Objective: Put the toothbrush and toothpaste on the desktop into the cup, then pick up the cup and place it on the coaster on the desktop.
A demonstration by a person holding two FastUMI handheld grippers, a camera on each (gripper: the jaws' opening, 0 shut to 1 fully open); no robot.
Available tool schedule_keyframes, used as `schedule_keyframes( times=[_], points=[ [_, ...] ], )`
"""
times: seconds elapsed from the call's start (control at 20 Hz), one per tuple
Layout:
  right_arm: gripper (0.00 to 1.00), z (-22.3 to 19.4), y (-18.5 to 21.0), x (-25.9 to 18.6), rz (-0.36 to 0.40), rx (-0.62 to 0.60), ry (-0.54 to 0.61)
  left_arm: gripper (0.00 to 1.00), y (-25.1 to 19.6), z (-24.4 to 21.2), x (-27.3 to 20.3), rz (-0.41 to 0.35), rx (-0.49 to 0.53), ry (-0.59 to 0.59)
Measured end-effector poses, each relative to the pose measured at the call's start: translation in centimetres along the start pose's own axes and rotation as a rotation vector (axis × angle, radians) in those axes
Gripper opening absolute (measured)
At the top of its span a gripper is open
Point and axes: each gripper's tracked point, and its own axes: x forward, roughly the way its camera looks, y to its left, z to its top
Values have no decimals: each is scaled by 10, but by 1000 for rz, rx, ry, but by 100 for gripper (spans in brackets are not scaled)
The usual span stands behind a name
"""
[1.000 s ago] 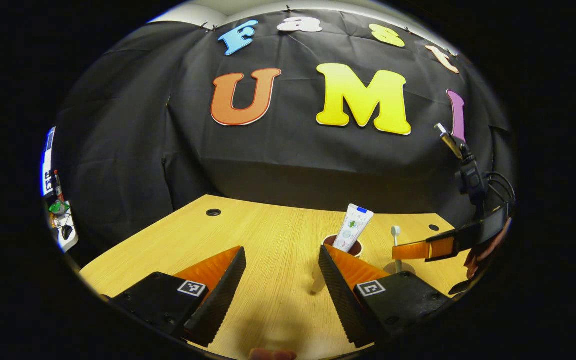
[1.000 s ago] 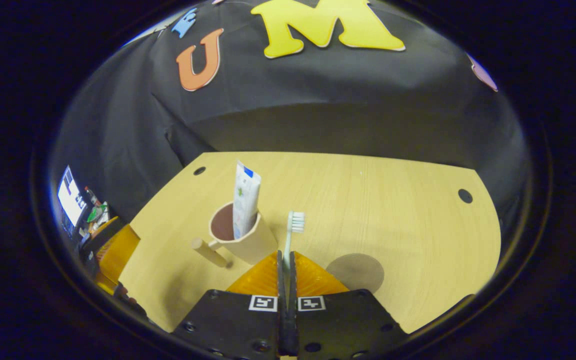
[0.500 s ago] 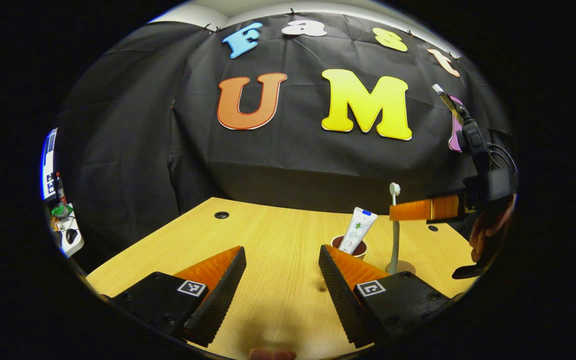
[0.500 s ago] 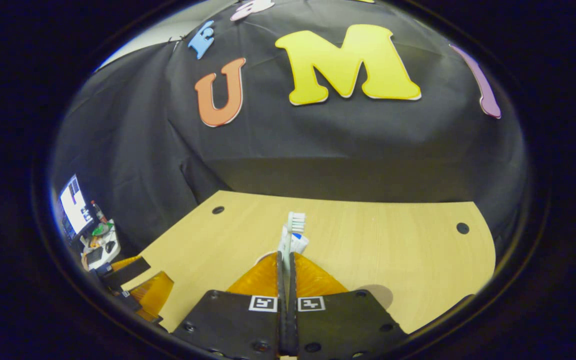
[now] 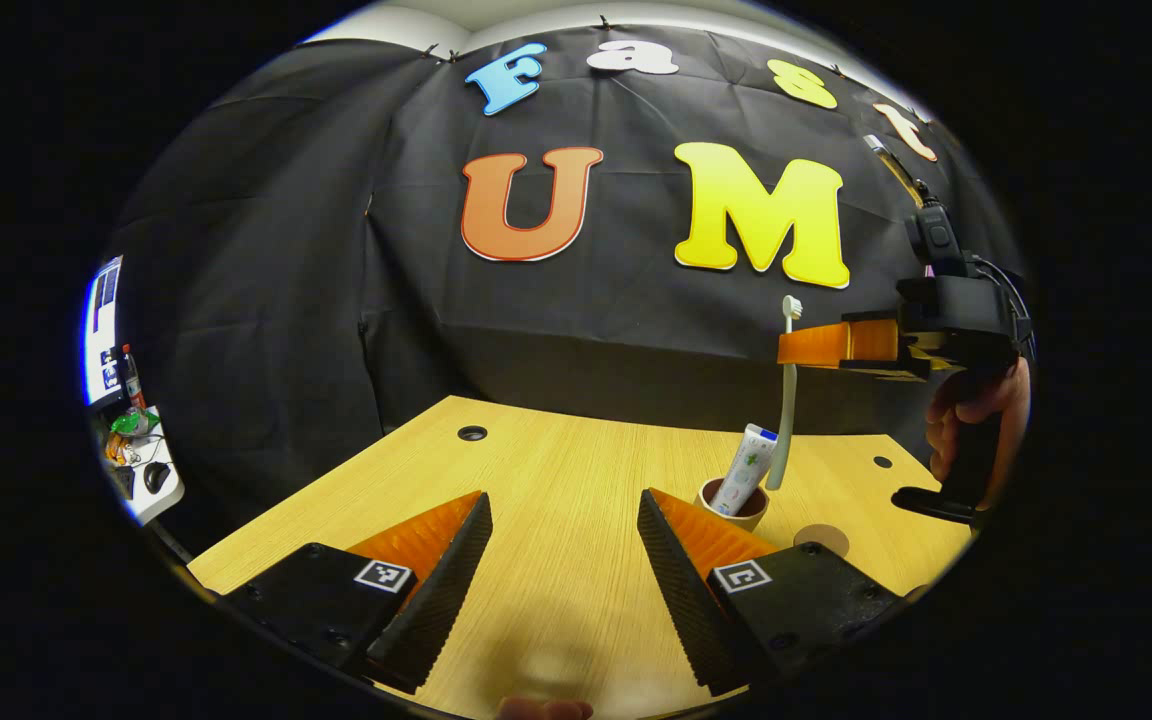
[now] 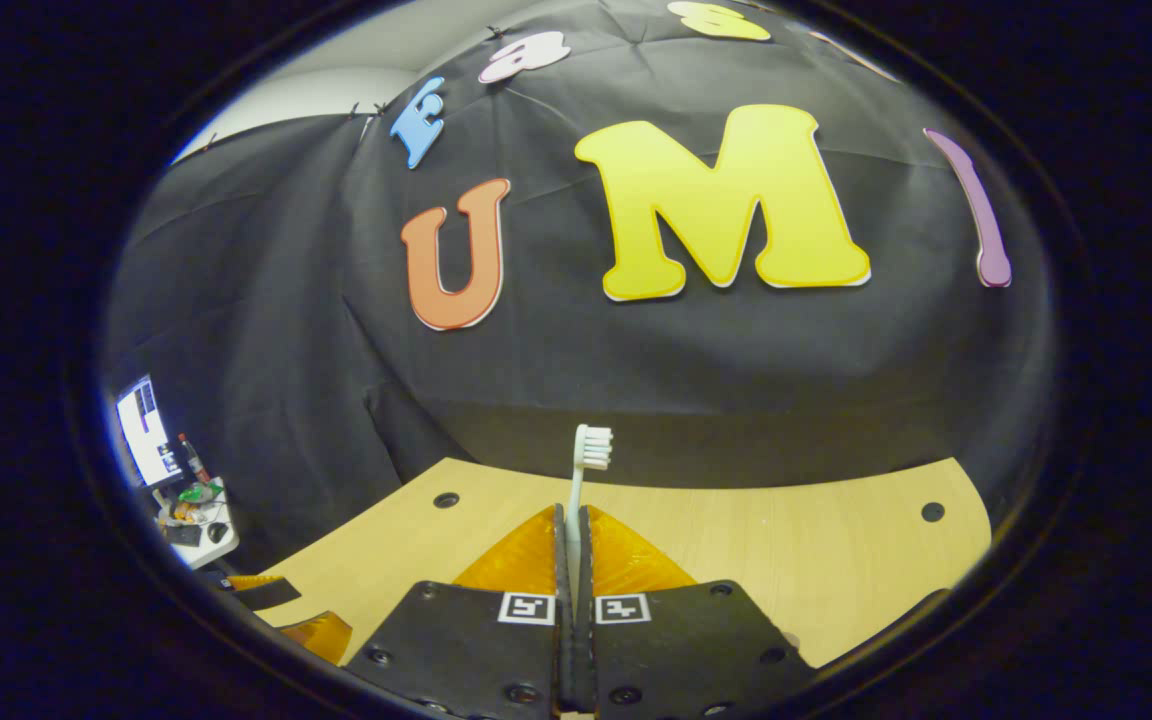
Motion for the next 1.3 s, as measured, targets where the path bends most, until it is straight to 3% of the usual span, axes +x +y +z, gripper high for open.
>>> schedule_keyframes(
  times=[0.3, 0.35, 0.4, 0.6, 0.8, 0.9, 0.95, 1.05, 1.3],
  points=[
    [0, -22, 0, 30, 8, -55, 14, 94, 5, -12, 8, 13, 12, 30],
    [0, -29, -1, 33, 10, -64, 24, 100, 4, -13, 9, 13, 17, 35],
    [0, -35, -1, 34, 12, -65, 29, 93, 4, -15, 9, 13, 23, 37],
    [0, -50, -7, 32, -4, -71, 42, 93, 0, -19, 9, 6, 31, 47],
    [7, -57, -11, 24, -10, -71, 42, 93, -5, -20, 8, -2, 29, 48],
    [14, -57, -8, 15, 2, -70, 47, 93, -12, -20, 9, -17, 28, 47],
    [26, -56, -11, 12, -5, -73, 46, 93, -17, -18, 10, -28, 32, 46],
    [29, -51, -13, 0, -11, -69, 43, 93, -24, -15, 12, -52, 45, 41],
    [59, -37, -31, -40, -63, -89, 39, 93, -61, -6, 14, -193, 101, 60]
  ],
)
